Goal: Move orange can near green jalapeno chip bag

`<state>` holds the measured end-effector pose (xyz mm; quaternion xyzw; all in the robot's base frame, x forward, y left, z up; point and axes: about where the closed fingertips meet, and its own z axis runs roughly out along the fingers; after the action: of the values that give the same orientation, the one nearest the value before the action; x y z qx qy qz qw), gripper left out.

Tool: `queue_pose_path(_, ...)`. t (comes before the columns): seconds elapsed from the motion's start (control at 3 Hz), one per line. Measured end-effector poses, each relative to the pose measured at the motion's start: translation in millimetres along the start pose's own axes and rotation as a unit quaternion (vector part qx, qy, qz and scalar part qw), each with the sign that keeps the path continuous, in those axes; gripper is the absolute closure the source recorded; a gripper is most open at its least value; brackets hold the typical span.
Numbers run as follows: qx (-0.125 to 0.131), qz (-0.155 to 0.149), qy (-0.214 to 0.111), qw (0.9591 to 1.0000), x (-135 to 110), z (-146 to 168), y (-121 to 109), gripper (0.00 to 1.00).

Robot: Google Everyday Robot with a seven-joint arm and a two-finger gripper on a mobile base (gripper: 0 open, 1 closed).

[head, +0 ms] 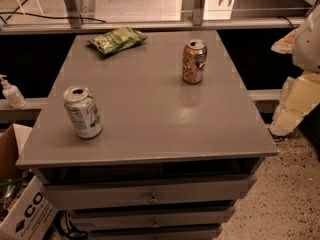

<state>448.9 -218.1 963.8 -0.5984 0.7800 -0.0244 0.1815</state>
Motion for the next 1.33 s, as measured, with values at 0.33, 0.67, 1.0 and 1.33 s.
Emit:
queue_pose_path(0.33, 0.007, 0.020, -0.047, 0.9987, -4, 27, -22, 0.00)
queue_pose_path(0.67, 0.012, 0.035, -0.092, 0.9951, -13, 51, -44, 0.00)
queue_pose_path(1.0, 0.012, 0.052, -0.145, 0.9880, -34, 92, -74, 0.00)
queue_pose_path(1.33, 0.012, 0.052, -0.145, 0.9880, -34, 92, -74, 0.00)
